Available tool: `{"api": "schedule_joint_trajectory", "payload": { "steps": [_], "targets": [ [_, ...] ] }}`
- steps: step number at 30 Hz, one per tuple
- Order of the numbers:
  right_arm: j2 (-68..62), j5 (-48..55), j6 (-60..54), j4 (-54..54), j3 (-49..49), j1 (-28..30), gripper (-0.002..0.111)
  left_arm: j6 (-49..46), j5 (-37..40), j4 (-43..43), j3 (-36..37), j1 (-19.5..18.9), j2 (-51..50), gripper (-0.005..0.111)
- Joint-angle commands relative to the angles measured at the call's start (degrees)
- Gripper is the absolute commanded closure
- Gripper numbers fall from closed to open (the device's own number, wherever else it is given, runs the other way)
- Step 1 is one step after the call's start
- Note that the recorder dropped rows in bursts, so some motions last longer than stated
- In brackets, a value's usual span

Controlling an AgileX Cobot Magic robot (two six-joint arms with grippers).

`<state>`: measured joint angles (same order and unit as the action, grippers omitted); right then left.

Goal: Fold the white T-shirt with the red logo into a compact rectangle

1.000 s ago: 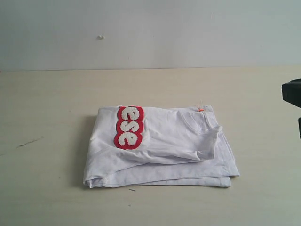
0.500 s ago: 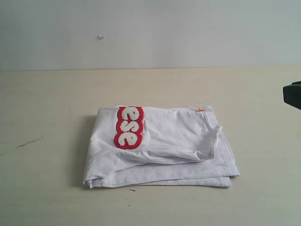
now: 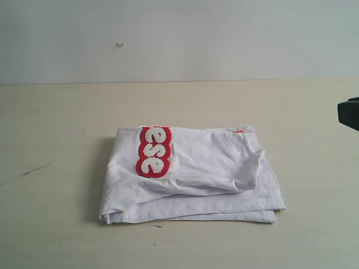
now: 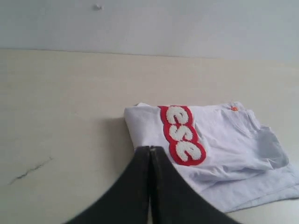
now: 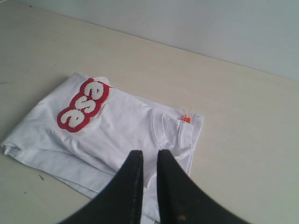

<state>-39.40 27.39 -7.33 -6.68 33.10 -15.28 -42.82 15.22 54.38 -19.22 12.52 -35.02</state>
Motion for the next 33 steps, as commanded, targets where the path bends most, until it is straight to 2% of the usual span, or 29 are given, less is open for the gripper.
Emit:
{"api": "schedule_joint_trajectory", "payload": {
  "steps": [1,2,4,11,15,18,23,25,29,33],
  "targets": [
    [0.23,-0.11,0.06,-0.20,-0.29,0.01,0.095,-1.25,-0.48,-0.17,0.92,-4.81,4.41,0.107],
    [0.23,-0.11,-0.05,-0.20,-0.29,0.01,0.095,-1.28,-0.48,-0.17,1.55,-6.97,6.26,0.107],
    [0.23,-0.11,-0.05,-0.20,-0.29,0.01,0.095,-2.87,-2.57,-0.17,2.95,-8.08,7.47,0.107],
    [0.23,-0.11,-0.05,-0.20,-0.29,0.01,0.095,-3.09,-8.86,3.76,4.34,-8.08,7.91,0.107],
    [0.23,-0.22,-0.05,-0.20,-0.29,0.01,0.095,-0.60,-12.57,2.01,7.86,-8.23,10.81,0.107],
    [0.23,-0.36,-0.05,-0.35,-0.18,0.01,0.095,8.28,-12.69,-6.25,11.16,-11.03,17.14,0.107],
    [0.23,-0.36,-0.05,-0.35,-0.18,0.01,0.095,10.09,-9.31,-7.75,12.66,-17.97,26.95,0.107],
    [0.23,-0.36,-0.05,-0.35,-0.18,0.01,0.095,14.32,-6.70,-14.28,12.66,-20.86,29.40,0.107],
    [0.23,-0.36,0.05,-0.35,-0.18,0.01,0.095,30.10,-1.69,-30.34,12.66,-24.68,31.33,0.107],
    [0.23,-0.36,-0.06,-0.35,-0.18,0.01,0.095,31.09,3.02,-36.45,13.05,-25.77,32.54,0.107]
  ]
}}
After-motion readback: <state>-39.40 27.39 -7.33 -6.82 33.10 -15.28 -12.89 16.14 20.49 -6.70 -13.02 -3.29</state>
